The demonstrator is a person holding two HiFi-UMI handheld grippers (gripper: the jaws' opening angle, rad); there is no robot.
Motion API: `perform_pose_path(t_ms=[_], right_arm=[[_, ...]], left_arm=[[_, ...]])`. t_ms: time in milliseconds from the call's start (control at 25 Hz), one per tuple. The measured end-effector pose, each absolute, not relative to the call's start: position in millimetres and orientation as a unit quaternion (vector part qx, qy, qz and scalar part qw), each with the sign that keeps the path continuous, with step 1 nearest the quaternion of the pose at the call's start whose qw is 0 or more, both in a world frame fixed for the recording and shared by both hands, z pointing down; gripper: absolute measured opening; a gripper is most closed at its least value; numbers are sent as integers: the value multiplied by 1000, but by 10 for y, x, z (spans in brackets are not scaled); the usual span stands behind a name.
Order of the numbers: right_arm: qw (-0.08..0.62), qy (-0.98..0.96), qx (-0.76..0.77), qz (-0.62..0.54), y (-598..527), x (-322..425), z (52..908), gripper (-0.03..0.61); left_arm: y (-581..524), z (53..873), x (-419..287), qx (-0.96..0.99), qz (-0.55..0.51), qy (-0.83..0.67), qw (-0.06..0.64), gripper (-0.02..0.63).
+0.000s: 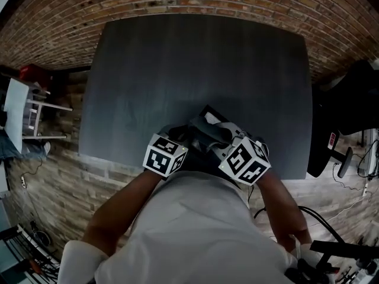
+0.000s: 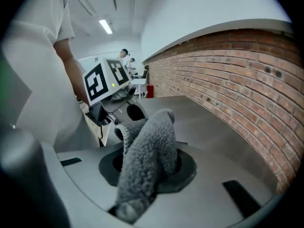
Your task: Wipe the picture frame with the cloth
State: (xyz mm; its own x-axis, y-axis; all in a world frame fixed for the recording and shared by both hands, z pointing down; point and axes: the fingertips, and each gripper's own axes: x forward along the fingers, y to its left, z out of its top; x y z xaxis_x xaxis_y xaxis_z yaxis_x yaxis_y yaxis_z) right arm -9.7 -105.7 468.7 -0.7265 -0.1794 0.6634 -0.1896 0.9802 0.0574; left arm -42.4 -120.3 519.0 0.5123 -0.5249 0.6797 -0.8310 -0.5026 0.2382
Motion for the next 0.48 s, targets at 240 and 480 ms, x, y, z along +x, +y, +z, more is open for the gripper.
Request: perform_pose_path(t_ms=[240, 480], right_arm=[[405, -908, 106, -8, -1095, -256, 4774, 80], [417, -894, 167, 8, -1370, -119, 4695, 81]], left_arm=[[-1113, 5081, -464, 844, 270, -380, 264, 75], [-1086, 5018, -513, 861, 269, -354, 248, 75]])
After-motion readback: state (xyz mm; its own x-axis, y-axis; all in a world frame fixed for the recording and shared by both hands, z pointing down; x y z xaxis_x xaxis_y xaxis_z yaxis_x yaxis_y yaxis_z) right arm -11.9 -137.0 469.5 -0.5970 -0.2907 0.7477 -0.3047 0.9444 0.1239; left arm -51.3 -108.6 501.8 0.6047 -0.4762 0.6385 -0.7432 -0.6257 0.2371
